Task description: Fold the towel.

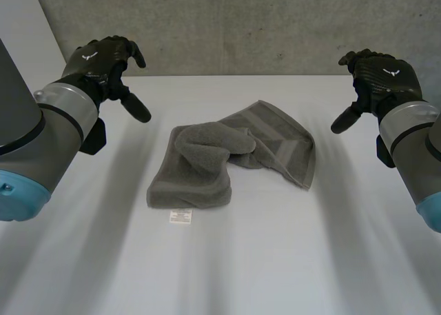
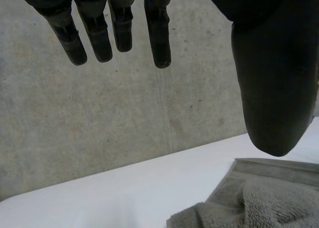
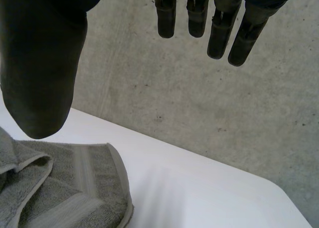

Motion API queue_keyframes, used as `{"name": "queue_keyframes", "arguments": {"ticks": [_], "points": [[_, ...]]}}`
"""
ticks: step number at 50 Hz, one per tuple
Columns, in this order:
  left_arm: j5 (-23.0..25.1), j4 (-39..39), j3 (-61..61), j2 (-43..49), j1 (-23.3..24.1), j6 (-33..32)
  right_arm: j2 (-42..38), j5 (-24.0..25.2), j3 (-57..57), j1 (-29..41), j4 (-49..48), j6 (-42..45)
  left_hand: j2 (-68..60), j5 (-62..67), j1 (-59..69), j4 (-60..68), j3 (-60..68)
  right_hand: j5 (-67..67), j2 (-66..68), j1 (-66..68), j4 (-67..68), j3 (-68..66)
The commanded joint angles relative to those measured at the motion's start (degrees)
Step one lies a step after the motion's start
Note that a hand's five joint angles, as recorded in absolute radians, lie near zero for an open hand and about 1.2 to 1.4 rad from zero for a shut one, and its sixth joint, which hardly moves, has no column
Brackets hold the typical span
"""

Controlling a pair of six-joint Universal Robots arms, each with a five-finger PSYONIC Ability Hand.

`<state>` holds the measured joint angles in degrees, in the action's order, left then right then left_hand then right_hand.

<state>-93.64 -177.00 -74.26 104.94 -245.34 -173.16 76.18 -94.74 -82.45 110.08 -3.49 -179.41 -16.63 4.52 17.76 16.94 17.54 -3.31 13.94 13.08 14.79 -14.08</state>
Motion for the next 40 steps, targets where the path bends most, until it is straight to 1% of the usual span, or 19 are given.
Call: {"name": "queue_keyframes", "arguments": {"ticks": [1, 13, 17, 21, 23, 24, 26, 29, 31, 32, 34, 35, 36, 37, 39, 40], "points": [[0.4, 0.2, -0.6, 0.4, 0.1, 0.4, 0.7, 0.3, 0.0, 0.0, 0.1, -0.1, 4.1, -2.0, -5.2, -4.4, -5.0, 3.3, -3.9, -3.1, -4.8, 4.1], [0.5, 0.2, -0.8, 0.2, 0.5, 0.4, 1.0, 0.3, 0.0, 0.0, 0.0, 0.2, 4.1, -2.0, -5.2, -4.4, -5.0, 3.3, -3.9, -3.1, -4.8, 4.1], [0.9, -0.2, -0.8, 0.4, 1.9, 0.1, 0.8, 0.5, -0.1, 0.0, -0.1, 0.5, 4.1, -2.0, -5.2, -4.4, -5.0, 3.3, -3.9, -3.1, -4.8, 4.1], [2.3, -0.6, -1.1, 1.6, 3.1, -0.2, 0.4, 0.9, 0.1, 0.0, -0.1, 0.6, 4.1, -2.0, -5.2, -4.4, -5.0, 3.3, -3.9, -3.1, -4.8, 4.1], [4.9, -1.7, -0.3, 4.8, 4.2, -0.2, -1.4, 1.1, 0.4, 0.3, -0.2, 1.8, 4.1, -2.0, -5.2, -4.4, -5.0, 3.3, -3.9, -3.1, -4.8, 4.1], [4.9, -1.7, -0.3, 4.8, 4.2, -0.2, -1.4, 1.1, 0.4, 0.3, -0.2, 1.8, 4.1, -2.0, -5.2, -4.4, -5.0, 3.3, -3.9, -3.1, -4.8, 4.1], [7.6, -3.7, 1.2, 8.4, 4.6, -0.4, -5.3, 1.6, 0.6, 0.8, -0.1, 4.1, 3.6, -1.5, -4.7, -3.9, -4.5, 3.3, -3.9, -3.1, -4.8, 4.1], [8.8, -5.1, 2.5, 10.6, 4.9, -0.5, -7.3, 1.7, 0.9, 1.0, 0.0, 5.3, 3.0, -0.9, -4.2, -3.4, -4.0, 3.3, -3.9, -3.1, -4.8, 4.1], [10.6, -6.8, 5.9, 15.4, 5.6, -1.8, -11.1, 1.8, 1.8, 1.1, -0.2, 5.9, 2.7, -0.6, -3.8, -3.0, -3.6, 3.3, -3.9, -3.1, -4.8, 4.1], [10.6, -6.8, 5.9, 15.4, 5.6, -1.8, -11.1, 1.8, 1.8, 1.1, -0.2, 5.9, 2.7, -0.6, -3.8, -3.0, -3.6, 3.3, -3.9, -3.1, -4.8, 4.1], [10.7, -7.0, 10.0, 20.3, 6.5, -5.2, -15.9, 1.8, 3.5, 1.1, -0.4, 5.7, 2.5, -0.4, -3.7, -2.9, -3.5, 3.3, -3.9, -3.1, -4.8, 4.1], [10.7, -7.0, 10.0, 20.3, 6.5, -5.3, -15.9, 1.8, 3.5, 1.1, -0.4, 5.7, 2.5, -0.4, -3.7, -2.9, -3.5, 3.3, -3.9, -3.1, -4.8, 4.1], [10.4, -7.0, 12.1, 22.9, 7.2, -7.5, -18.1, 1.8, 4.6, 1.2, -0.6, 5.6, 2.5, -0.4, -3.7, -2.9, -3.5, 3.3, -3.9, -3.1, -4.8, 4.1], [10.4, -7.0, 12.1, 22.9, 7.2, -7.5, -18.1, 1.8, 4.6, 1.2, -0.6, 5.6, 2.5, -0.4, -3.7, -2.9, -3.5, 3.3, -3.9, -3.1, -4.8, 4.1], [10.1, -7.0, 15.7, 27.0, 8.2, -11.3, -21.8, 1.8, 6.8, 2.3, -0.8, 5.0, 2.4, -0.3, -3.5, -2.7, -3.3, 3.3, -3.9, -3.1, -4.8, 4.1], [10.1, -7.0, 15.7, 27.1, 8.2, -11.3, -21.9, 1.8, 6.9, 2.3, -0.8, 4.9, 2.4, -0.3, -3.5, -2.7, -3.3, 3.3, -3.9, -3.1, -4.8, 4.1]]}}
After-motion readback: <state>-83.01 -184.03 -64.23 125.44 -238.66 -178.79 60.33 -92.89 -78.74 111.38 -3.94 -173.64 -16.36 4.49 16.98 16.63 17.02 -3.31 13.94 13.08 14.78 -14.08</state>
